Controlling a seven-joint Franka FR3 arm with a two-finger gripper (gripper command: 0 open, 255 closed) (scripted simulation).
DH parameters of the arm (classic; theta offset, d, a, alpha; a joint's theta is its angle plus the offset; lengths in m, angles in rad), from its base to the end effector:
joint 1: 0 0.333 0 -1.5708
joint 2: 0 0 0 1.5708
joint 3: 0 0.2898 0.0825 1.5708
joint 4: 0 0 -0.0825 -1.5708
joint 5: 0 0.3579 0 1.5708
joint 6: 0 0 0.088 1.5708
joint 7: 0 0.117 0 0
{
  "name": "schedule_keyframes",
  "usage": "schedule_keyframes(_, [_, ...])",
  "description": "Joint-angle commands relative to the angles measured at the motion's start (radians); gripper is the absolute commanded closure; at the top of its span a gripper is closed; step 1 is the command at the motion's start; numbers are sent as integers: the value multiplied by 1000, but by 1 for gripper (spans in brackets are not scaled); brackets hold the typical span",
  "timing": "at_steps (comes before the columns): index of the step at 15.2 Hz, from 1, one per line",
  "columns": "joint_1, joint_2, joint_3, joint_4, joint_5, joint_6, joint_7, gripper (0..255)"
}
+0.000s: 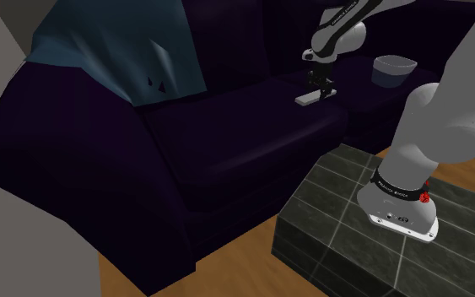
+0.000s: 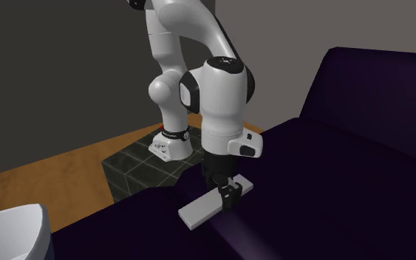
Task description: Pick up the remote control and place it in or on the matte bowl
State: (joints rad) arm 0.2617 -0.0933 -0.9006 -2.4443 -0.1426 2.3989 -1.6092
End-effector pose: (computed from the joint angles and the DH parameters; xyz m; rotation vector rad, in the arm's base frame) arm 0.3702 -0.2740 0.3072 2.6758 1.5972 -0.0227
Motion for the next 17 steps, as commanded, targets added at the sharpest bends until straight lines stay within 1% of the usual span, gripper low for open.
schedule_keyframes(1, [1, 3, 0, -2, 0, 6, 0, 255])
schedule_keyframes(7, [0, 3, 0, -1, 0, 6, 0, 255])
schedule_keyframes(12, [-15, -68, 22, 25, -63, -74, 46, 255])
schedule_keyframes(17, [-29, -127, 49, 57, -103, -153, 77, 255])
